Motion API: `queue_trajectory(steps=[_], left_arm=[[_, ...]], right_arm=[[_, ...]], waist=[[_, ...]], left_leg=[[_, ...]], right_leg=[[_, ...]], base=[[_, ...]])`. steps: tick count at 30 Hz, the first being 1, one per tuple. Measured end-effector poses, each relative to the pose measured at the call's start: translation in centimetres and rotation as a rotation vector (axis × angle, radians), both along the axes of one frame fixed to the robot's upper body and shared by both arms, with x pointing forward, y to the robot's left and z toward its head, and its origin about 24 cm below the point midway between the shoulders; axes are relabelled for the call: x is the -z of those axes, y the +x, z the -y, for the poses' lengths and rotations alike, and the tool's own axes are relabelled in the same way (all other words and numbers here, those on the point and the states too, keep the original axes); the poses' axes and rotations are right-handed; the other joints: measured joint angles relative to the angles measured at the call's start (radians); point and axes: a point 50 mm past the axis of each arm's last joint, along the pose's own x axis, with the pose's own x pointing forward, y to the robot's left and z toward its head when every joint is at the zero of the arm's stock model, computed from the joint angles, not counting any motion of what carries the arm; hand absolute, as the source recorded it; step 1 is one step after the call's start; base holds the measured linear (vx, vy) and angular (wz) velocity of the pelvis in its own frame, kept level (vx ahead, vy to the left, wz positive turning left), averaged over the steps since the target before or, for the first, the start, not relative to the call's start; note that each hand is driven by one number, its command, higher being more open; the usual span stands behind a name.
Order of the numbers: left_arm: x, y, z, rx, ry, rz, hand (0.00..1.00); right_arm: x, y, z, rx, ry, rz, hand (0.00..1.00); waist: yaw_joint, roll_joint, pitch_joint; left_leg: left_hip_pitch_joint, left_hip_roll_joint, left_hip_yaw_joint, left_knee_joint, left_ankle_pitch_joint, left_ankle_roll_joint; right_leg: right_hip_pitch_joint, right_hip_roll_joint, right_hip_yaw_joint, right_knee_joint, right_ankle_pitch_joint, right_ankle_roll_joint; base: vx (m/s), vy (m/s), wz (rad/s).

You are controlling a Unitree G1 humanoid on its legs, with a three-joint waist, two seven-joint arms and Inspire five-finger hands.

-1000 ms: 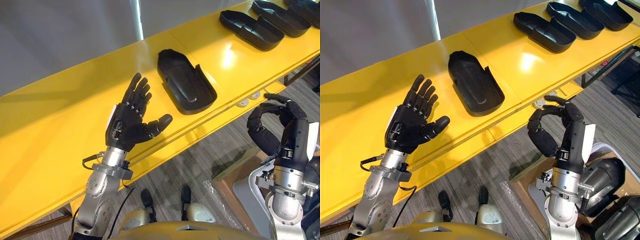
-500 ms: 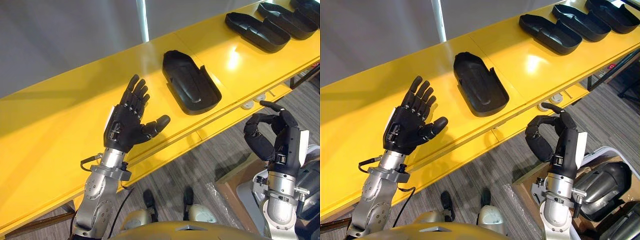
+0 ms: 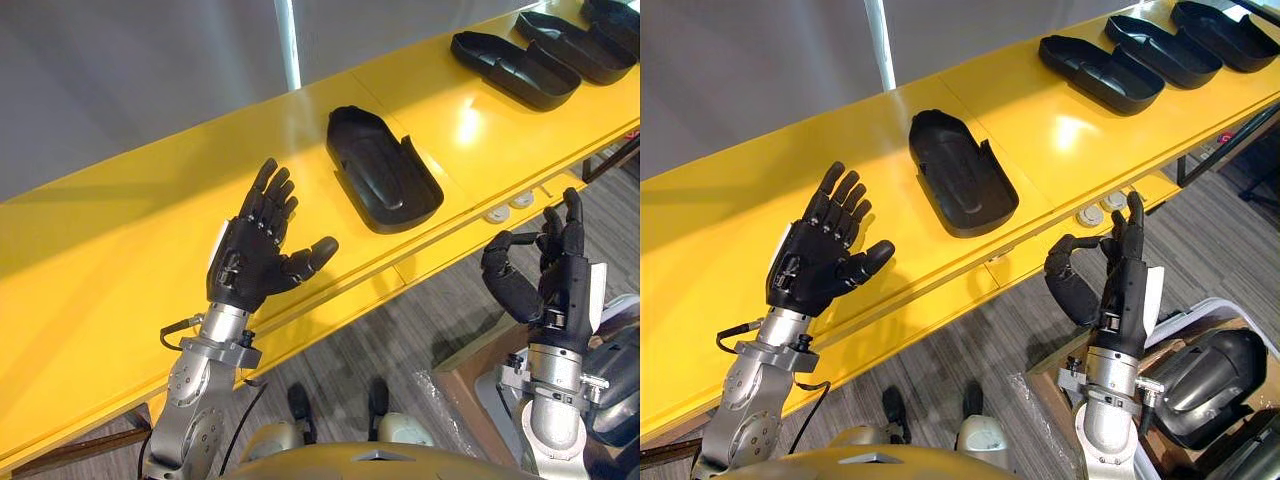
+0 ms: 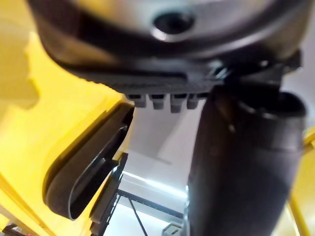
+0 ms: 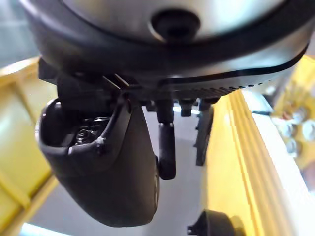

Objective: Walk over and take three plastic housings, then place them on the shelf

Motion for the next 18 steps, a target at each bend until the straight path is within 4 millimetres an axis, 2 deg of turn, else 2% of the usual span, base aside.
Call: queue_trajectory(steps=[5, 10, 16, 17, 18], left_arm=[[0.0, -0.1, 0.1, 0.015, -0.001, 0.006, 1.00], [0.0, -0.1, 0.2, 0.020, -0.007, 0.010, 1.00], [0.5, -0.5, 0.1, 0.009, -0.014, -0.012, 1.00], [0.5, -0.5, 0.1, 0.008, -0.013, -0.016, 1.00], [0.6, -0.5, 0.1, 0.008, -0.012, -0.018, 1.00]], right_arm=[[2.5, -0.6, 0.2, -0.047, 0.449, 0.083, 1.00], [3.7, -0.7, 0.1, -0.187, 0.707, 0.179, 1.00], [4.5, -0.5, -1.0, -0.272, 0.805, 0.177, 1.00], [4.5, -0.4, -1.2, -0.279, 0.811, 0.174, 0.00], [4.5, -0.4, -1.2, -0.280, 0.815, 0.172, 0.00]], waist=[[0.008, 0.003, -0.017], [0.006, 0.004, -0.028], [0.008, 0.000, -0.049], [0.009, -0.002, -0.051], [0.011, -0.004, -0.052]], left_leg=[[0.001, -0.001, 0.001, 0.000, 0.000, 0.000], [0.003, 0.000, 0.001, -0.003, 0.000, 0.000], [0.005, -0.001, 0.000, -0.004, 0.000, 0.000], [0.005, -0.001, -0.001, -0.004, 0.000, 0.000], [0.005, -0.001, -0.002, -0.004, 0.001, 0.001]], right_leg=[[0.001, -0.001, 0.000, 0.000, 0.000, 0.000], [0.002, -0.001, 0.000, 0.000, 0.000, 0.000], [0.005, -0.001, -0.002, -0.001, 0.000, 0.000], [0.006, -0.001, -0.003, -0.001, 0.000, 0.000], [0.006, -0.001, -0.004, -0.001, 0.000, 0.001]], base=[[0.00, 0.000, 0.00], [0.00, 0.000, 0.00], [0.00, 0.000, 0.00], [0.00, 0.000, 0.00], [0.00, 0.000, 0.03]])
